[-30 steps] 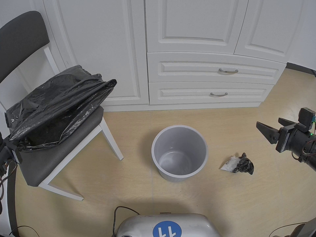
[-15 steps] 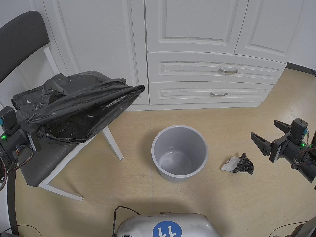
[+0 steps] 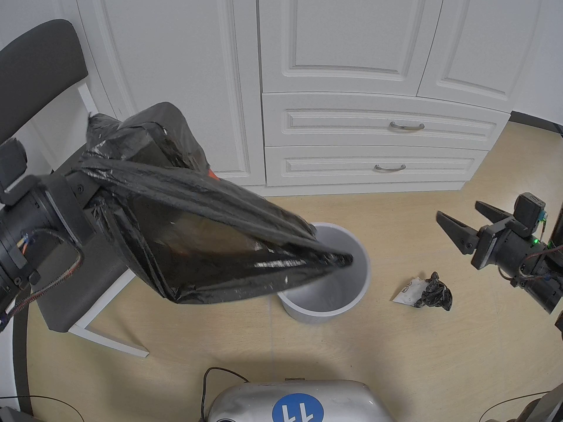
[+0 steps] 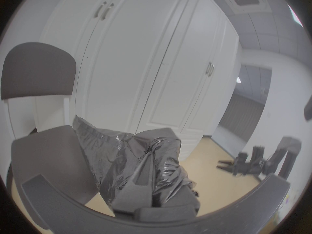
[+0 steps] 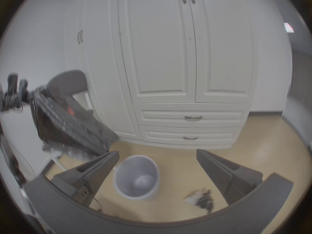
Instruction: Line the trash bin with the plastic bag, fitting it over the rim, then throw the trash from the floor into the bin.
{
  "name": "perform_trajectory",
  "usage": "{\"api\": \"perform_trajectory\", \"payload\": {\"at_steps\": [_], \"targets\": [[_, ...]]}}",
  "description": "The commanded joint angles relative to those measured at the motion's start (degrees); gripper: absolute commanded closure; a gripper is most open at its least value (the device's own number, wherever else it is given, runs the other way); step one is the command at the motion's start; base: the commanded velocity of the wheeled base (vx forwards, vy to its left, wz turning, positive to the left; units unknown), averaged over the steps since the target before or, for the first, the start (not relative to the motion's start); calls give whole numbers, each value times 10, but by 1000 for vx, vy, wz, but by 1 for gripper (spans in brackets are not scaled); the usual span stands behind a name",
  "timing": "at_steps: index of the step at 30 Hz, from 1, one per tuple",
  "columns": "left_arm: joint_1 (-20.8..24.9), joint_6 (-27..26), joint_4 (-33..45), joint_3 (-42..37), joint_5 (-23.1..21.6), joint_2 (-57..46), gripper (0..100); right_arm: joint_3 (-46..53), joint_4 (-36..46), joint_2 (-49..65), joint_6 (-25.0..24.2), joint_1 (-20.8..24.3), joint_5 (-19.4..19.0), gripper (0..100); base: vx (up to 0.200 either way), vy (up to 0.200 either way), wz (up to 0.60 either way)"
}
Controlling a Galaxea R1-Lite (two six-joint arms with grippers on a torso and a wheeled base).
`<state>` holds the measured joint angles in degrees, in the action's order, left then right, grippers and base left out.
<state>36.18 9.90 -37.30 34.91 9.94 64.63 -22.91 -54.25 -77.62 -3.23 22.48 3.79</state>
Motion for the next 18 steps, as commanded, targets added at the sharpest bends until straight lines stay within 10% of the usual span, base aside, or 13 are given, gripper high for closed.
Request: {"api": "perform_trajectory", "payload": {"at_steps": [1, 18], "targets": [[93, 79, -2, 81, 91, 31, 100, -62, -13, -83, -123, 130, 38, 0, 0, 0, 0], [130, 76, -72, 109, 211, 114, 100, -33, -14, -55, -122, 250, 49, 0, 0, 0, 0]]}}
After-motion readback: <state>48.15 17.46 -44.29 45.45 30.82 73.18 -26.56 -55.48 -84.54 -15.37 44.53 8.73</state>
